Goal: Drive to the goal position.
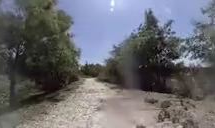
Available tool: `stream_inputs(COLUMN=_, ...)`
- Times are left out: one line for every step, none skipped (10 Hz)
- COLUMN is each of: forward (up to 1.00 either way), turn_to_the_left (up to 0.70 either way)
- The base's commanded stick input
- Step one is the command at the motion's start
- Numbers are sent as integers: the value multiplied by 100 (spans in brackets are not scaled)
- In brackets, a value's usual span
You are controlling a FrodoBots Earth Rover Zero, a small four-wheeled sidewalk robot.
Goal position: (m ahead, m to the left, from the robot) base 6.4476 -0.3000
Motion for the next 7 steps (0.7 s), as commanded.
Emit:
stream_inputs(forward=70, turn_to_the_left=14)
stream_inputs(forward=70, turn_to_the_left=11)
stream_inputs(forward=70, turn_to_the_left=0)
stream_inputs(forward=70, turn_to_the_left=0)
stream_inputs(forward=70, turn_to_the_left=0)
stream_inputs(forward=70, turn_to_the_left=0)
stream_inputs(forward=70, turn_to_the_left=0)
